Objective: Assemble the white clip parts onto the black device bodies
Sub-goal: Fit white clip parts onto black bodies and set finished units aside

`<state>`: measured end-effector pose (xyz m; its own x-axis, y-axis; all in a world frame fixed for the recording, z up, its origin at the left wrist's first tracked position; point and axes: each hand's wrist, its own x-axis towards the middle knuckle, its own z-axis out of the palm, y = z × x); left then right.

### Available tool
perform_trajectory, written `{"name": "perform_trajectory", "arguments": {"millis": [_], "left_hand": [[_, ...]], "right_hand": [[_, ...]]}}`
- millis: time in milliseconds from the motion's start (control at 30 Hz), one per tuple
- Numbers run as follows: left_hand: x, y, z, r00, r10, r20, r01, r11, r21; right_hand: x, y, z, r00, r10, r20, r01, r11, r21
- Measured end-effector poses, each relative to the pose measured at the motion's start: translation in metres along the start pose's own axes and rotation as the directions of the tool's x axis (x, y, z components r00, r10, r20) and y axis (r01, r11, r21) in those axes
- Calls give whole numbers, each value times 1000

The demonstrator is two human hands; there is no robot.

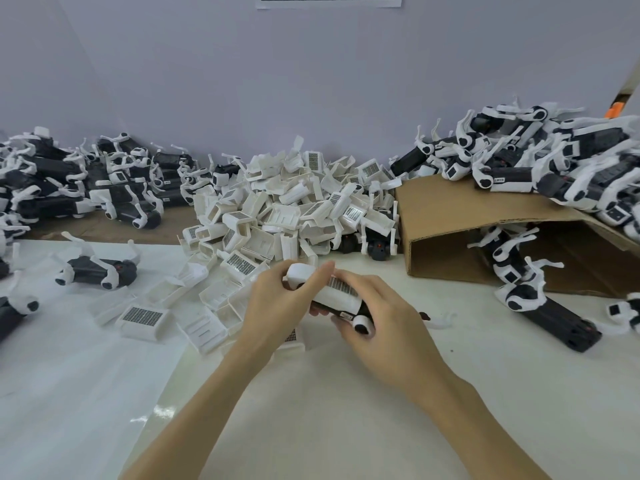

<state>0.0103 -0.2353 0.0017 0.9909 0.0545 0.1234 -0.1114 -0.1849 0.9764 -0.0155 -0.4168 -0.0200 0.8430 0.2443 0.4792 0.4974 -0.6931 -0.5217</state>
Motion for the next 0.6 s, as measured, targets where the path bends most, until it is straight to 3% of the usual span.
{"name": "perform_trajectory", "arguments": {"millis": [67,167,267,367,467,600], "left_hand": [[0,0,-3,992,118,53,-124,985,124],[2,1,-11,950,272,154,-309,891,332],[3,5,-17,960,147,239,-193,964,184],[1,5,-11,975,133,176,-147,987,69],[3,2,-6,985,129,115,-145,979,143],[8,3,-16,984,94,152,-127,966,224]], "right_hand": [[0,4,1,998,-11,-63,11,1000,-4],[1,12,-2,996,75,-38,-70,991,110],[1,17,-3,996,92,-13,-89,981,174],[2,20,1,997,62,-41,-61,997,44],[2,19,1,995,75,-70,-77,997,-15],[3,12,-4,971,233,58,-240,955,175]]}}
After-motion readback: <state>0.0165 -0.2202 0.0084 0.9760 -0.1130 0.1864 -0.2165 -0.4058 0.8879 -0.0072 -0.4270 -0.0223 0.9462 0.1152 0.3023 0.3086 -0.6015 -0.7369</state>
